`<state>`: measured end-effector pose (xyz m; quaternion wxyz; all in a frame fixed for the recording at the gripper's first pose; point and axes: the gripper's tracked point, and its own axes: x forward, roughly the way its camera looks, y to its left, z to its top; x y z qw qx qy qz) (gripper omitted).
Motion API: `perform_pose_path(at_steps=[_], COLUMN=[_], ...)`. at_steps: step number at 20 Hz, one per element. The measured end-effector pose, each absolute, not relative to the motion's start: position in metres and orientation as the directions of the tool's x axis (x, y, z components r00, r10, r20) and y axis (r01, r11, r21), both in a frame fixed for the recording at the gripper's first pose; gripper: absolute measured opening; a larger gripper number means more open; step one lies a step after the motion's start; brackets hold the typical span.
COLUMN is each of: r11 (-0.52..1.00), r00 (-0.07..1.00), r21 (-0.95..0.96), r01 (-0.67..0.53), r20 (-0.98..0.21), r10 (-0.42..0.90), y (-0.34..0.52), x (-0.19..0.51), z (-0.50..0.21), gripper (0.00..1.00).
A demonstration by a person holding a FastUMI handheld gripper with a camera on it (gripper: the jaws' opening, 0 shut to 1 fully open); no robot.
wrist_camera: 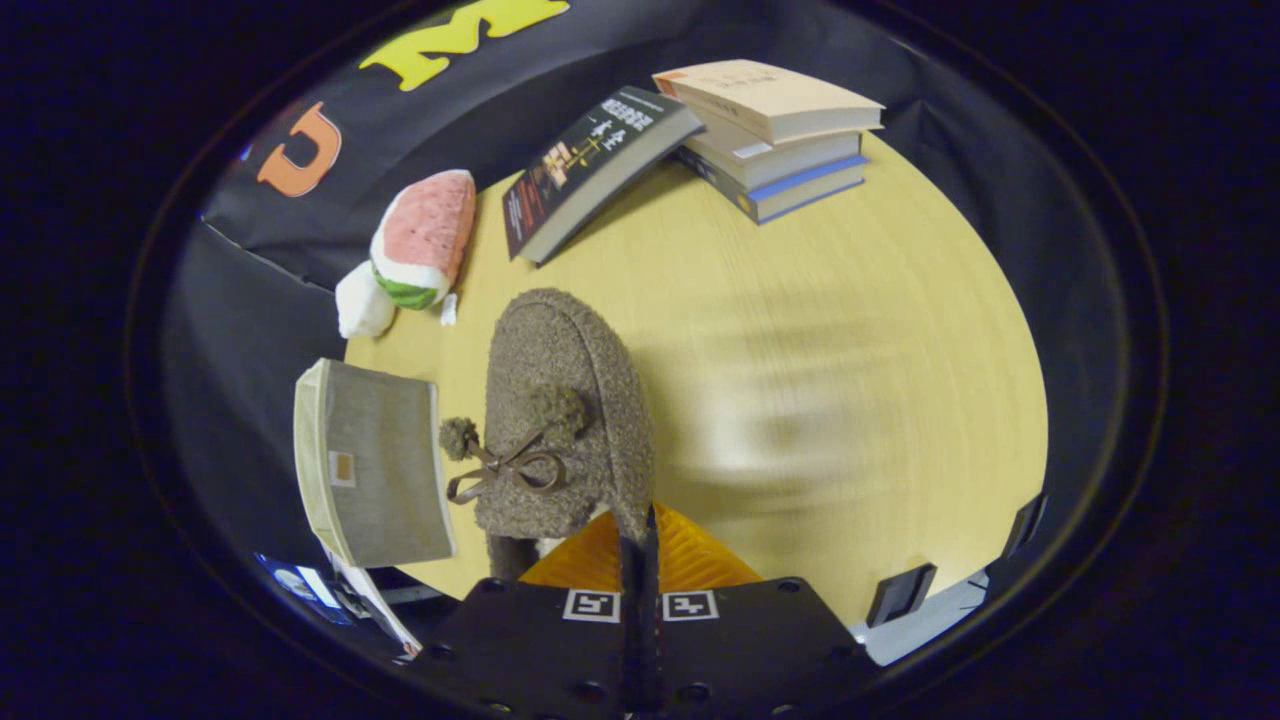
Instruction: Open the storage box then place both shoes into the box .Put the left shoe in first, then the right shoe, with the right side of both shoes facing outward in a uniform manner.
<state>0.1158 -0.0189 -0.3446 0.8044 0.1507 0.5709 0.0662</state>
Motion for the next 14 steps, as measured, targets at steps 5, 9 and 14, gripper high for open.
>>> perform_pose_path(at_steps=[5,9,14], r11=[0.938,0.932,0.915], r00=[0.385,0.384,0.346], r21=[0.346,0.361,0.396], r01=[0.018,-0.044,-0.079], r20=[-0.868,-0.855,-0.85], r10=[0.313,0.349,0.398], y=[0.048,0.12,0.228], x=[0.117,0.114,0.101], z=[-0.288,-0.255,-0.246], gripper=[0.01,0.01,0.01])
